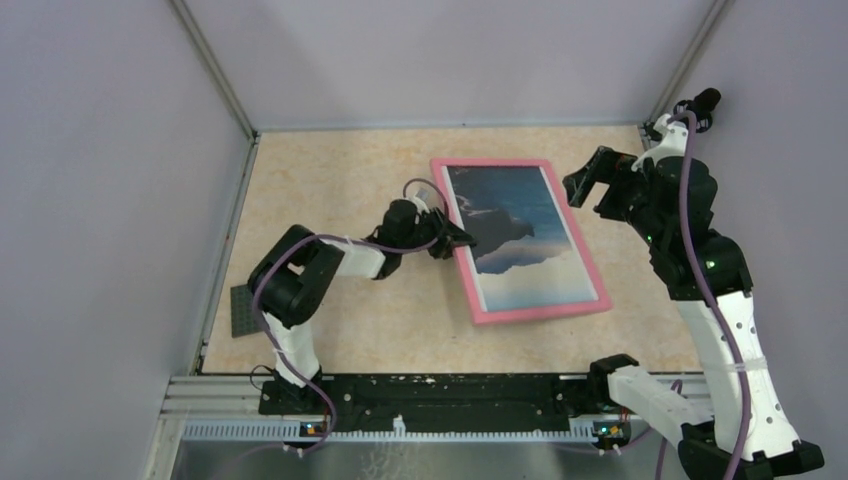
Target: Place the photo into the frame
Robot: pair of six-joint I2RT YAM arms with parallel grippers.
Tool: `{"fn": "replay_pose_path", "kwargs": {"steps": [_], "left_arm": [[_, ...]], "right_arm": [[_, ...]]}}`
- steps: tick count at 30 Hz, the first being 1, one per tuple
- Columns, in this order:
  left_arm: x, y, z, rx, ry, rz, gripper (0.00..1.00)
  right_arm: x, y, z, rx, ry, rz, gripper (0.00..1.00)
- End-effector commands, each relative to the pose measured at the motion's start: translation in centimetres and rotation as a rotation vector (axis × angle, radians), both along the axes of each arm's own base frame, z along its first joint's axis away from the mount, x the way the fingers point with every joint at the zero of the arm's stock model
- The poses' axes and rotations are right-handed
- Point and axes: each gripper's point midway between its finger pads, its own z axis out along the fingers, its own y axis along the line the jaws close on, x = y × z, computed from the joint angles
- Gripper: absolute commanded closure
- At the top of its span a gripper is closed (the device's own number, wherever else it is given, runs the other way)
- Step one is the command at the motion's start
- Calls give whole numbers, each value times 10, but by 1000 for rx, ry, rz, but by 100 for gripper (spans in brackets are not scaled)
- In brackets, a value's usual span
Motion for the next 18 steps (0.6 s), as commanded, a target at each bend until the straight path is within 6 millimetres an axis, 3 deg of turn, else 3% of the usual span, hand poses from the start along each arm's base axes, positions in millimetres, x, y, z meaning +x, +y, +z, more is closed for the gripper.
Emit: {"fn": "replay_pose_path", "kwargs": {"steps": [1, 7, 10, 14, 18], "left_arm": [[-16, -38, 24, -132, 46, 204, 100], [-34, -111, -8, -113, 177, 222, 100], [-35, -134, -24, -122, 186, 221, 100], [-33, -152, -43, -103, 174, 223, 100], [-28, -138, -49, -96, 130, 203, 100]], "right_arm": [[-4, -2, 7, 22, -36, -7, 1], [-11, -3, 4, 10, -27, 1, 1], [-16, -5, 6, 11, -35, -1, 1], [-22, -5, 6, 21, -43, 6, 1], [-27, -8, 2, 14, -33, -5, 1]]}}
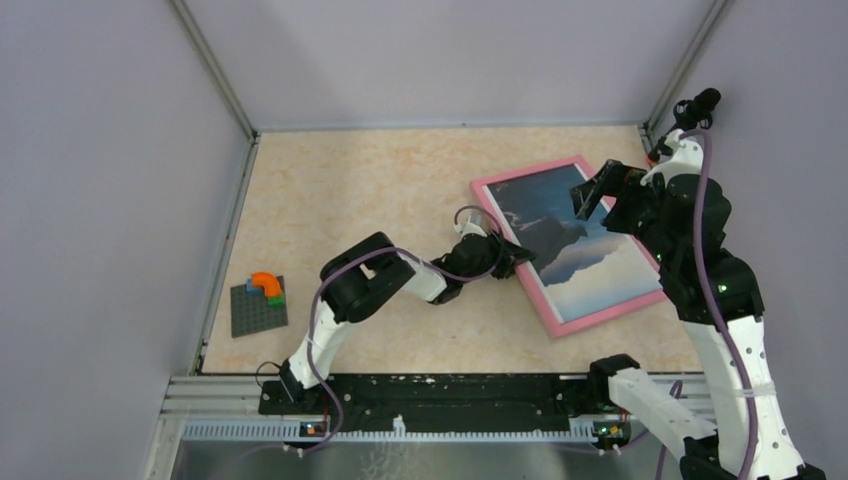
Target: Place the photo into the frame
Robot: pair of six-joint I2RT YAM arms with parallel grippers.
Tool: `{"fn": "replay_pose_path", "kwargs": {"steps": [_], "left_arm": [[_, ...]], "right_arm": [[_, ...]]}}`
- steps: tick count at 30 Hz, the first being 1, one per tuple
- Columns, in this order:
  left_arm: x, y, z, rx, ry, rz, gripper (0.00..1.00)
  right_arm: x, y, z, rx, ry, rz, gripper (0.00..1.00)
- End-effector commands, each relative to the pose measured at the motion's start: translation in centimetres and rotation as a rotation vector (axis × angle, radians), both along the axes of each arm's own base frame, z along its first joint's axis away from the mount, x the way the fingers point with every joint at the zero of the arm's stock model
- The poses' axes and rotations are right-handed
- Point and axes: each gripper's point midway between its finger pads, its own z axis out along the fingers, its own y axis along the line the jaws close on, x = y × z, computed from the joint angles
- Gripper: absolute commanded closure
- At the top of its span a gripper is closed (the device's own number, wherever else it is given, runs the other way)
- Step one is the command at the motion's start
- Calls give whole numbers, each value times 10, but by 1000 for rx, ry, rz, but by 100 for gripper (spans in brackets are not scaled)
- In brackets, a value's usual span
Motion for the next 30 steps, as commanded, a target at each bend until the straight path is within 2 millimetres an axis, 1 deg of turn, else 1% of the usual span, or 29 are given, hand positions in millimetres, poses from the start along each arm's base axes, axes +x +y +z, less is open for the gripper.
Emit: {"fn": "replay_pose_path", "kwargs": {"steps": [1, 3, 5, 7, 9, 11, 13, 16, 18, 20, 22, 24, 26, 27, 30], "left_arm": [[10, 18, -13, 21, 67, -12, 100], [22, 34, -15, 96, 32, -62, 100], [35, 55, -15, 142, 0, -77, 100], [47, 78, -16, 172, -13, -97, 100], [58, 105, -15, 198, -31, -76, 100], [67, 128, -22, 237, -15, -76, 100], [73, 140, -21, 208, -5, -94, 100], [80, 154, -22, 142, 30, -37, 100], [87, 152, -23, 108, 44, 0, 100], [97, 141, -21, 67, 53, 32, 100], [107, 122, -19, 33, 49, 47, 100], [117, 99, -19, 30, 43, 25, 100], [122, 82, -22, 47, 50, -1, 100], [123, 79, -23, 53, 57, -4, 100], [120, 80, -24, 81, 75, 14, 99]], "right_arm": [[-5, -4, 1, -1, -11, -10, 1], [-6, -5, -1, -5, -9, -14, 1], [-5, -5, -2, -4, -10, -15, 1], [-4, -4, -5, -2, -5, -10, 1], [-2, -3, -5, -2, -4, -9, 1], [0, -2, -8, 0, -1, -6, 1], [2, 0, -9, 5, -1, 1, 1], [6, 4, -14, 15, 12, 13, 1], [8, 6, -16, 18, 21, 19, 1], [9, 7, -17, 20, 25, 19, 1], [9, 7, -18, 21, 25, 17, 1], [8, 6, -18, 19, 26, 15, 1], [6, 4, -17, 13, 29, 8, 1], [6, 3, -16, 10, 28, 3, 1], [4, -1, -15, 3, 20, -11, 1]]}}
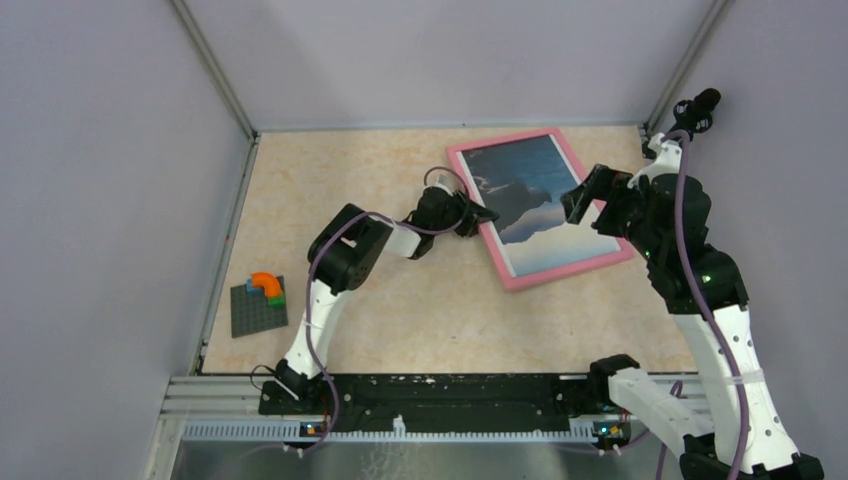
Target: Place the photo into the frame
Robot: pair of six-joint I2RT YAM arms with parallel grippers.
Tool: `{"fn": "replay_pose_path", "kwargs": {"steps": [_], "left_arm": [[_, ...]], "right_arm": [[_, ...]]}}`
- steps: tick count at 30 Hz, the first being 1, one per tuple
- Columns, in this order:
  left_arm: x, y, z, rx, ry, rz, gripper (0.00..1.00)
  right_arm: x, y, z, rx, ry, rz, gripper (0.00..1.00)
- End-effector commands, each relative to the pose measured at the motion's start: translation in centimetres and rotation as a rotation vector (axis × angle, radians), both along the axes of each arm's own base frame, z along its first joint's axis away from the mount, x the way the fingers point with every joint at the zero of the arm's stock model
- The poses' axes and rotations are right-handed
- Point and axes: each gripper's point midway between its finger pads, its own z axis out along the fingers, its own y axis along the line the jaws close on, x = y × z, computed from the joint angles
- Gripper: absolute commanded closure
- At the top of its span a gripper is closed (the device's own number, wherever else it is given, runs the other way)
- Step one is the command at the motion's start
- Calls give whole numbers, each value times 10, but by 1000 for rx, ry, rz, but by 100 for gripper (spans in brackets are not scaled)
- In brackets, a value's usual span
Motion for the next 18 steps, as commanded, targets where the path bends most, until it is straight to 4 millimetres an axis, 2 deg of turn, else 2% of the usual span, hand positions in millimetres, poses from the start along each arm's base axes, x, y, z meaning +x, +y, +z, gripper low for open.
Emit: {"fn": "replay_pose_path", "kwargs": {"steps": [1, 2, 3, 6, 9, 10, 11, 13, 15, 18], "left_arm": [[-8, -3, -2, 20, 117, 33, 97], [-11, -4, 1, 20, 104, 25, 94], [-14, -5, 3, 23, 98, 15, 87], [-25, -8, 3, 70, 113, -43, 50], [-40, 4, -5, 227, 156, -96, 14], [-42, 11, -4, 295, 162, -107, 7], [-47, 21, -4, 375, 178, -112, 2], [-59, 47, 1, 517, 195, -134, 1], [-69, 78, 20, 625, 162, -108, 1], [-80, 126, 60, 724, 67, -63, 1]], "right_arm": [[-2, -6, 13, 5, -46, -26, 1], [-1, -5, 12, 8, -47, -23, 1], [0, -4, 11, 11, -47, -18, 1], [3, 0, 6, 18, -31, -3, 1], [4, 2, 5, 18, -21, 5, 1], [4, 1, 6, 14, -23, 3, 1], [4, 0, 7, 9, -25, -4, 1], [3, -3, 10, -4, -30, -14, 1], [2, -5, 18, -22, -49, -9, 1], [-1, -9, 37, -50, -90, -8, 1]]}}
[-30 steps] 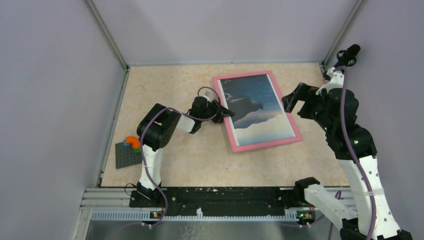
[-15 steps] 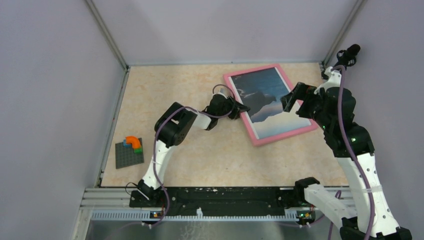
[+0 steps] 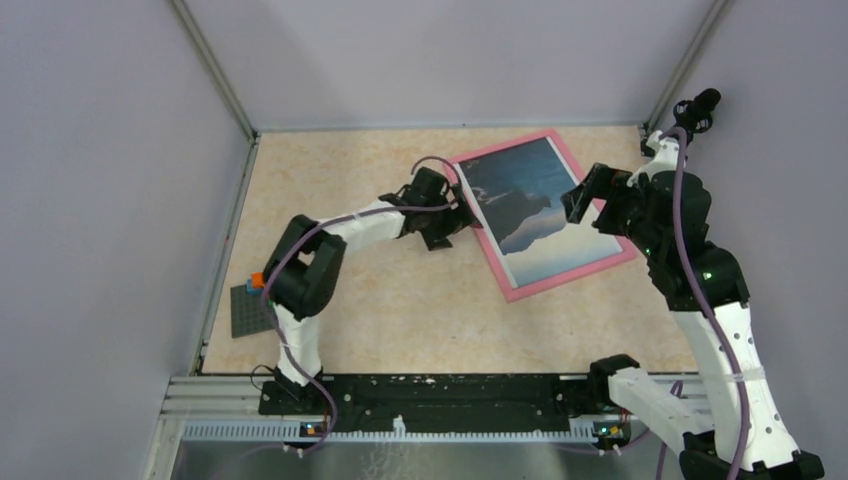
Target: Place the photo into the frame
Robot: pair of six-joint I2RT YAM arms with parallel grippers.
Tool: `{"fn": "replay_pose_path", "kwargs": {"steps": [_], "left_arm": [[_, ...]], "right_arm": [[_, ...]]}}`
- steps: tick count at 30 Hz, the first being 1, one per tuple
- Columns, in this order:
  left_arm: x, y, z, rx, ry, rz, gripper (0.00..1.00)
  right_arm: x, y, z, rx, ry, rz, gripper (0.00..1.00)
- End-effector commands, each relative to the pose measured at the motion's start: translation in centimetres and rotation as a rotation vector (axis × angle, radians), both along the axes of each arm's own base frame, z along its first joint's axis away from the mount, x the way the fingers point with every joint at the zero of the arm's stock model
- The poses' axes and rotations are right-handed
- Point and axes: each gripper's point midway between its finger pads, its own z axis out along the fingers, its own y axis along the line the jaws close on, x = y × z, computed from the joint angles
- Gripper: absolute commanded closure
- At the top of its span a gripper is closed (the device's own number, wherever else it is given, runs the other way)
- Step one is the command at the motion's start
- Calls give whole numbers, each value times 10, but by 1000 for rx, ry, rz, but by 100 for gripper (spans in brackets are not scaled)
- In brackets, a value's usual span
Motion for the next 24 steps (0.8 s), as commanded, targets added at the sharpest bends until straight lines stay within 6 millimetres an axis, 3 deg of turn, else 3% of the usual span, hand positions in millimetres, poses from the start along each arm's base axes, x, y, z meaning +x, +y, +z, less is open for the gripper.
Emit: {"fn": "replay_pose_path", "kwargs": {"steps": [1, 3, 9, 13, 16, 18, 24], "left_arm": [[-31, 95, 75, 240, -140, -26, 1], [-39, 111, 124, 197, -281, -102, 1], [-77, 140, 311, 152, -928, -225, 1], [-108, 172, 406, 196, -1223, -168, 1], [-129, 193, 449, 226, -1363, -111, 1], [-139, 206, 464, 247, -1427, -73, 1], [-148, 236, 469, 351, -1473, 26, 1]], "right_arm": [[-4, -11, 43, -46, -109, -13, 1], [-7, -15, 55, -70, -136, -20, 1], [-24, -24, 96, -105, -258, -20, 1], [-41, -32, 122, -101, -350, -43, 1], [-54, -38, 138, -85, -413, -64, 1], [-61, -38, 145, -77, -453, -54, 1], [-64, -38, 151, -73, -492, -56, 1]]}}
